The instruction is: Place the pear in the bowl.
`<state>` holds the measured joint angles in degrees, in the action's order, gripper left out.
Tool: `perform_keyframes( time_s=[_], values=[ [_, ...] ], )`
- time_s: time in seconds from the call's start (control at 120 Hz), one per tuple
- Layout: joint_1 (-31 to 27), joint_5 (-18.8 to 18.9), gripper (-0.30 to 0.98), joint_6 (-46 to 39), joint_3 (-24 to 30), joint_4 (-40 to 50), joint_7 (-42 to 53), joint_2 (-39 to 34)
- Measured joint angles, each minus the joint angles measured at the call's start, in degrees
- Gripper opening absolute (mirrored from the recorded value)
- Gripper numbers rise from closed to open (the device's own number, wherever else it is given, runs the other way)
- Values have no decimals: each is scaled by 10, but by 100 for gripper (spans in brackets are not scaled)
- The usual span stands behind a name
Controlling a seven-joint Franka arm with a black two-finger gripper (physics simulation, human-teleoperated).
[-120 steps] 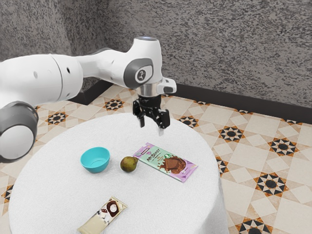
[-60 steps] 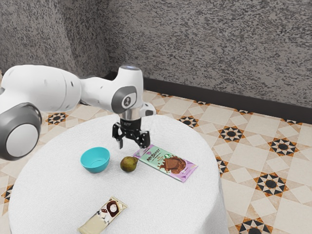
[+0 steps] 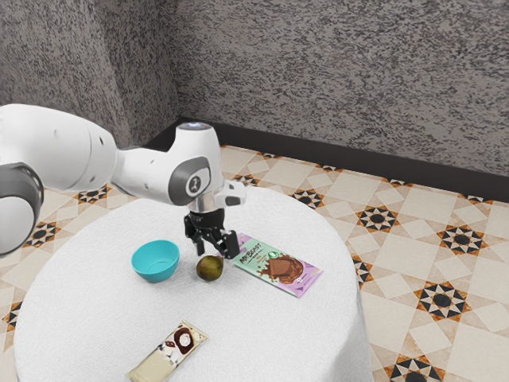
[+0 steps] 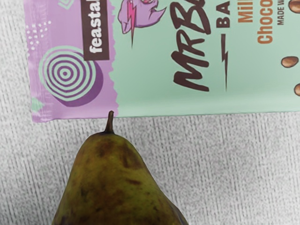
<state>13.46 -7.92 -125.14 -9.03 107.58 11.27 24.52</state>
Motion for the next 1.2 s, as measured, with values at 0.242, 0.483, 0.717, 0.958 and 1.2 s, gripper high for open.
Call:
perform_keyframes(
  time_s=[0.242,0.483,0.717,0.958,1.2],
  values=[
    [0,-3,69,6,-8,15,31,1],
    [-1,-3,69,4,-10,6,44,22],
    [-1,-2,60,3,-10,5,50,26],
    [-1,-1,45,2,-10,5,54,23],
    [-1,4,39,1,-9,5,54,20]
  ],
)
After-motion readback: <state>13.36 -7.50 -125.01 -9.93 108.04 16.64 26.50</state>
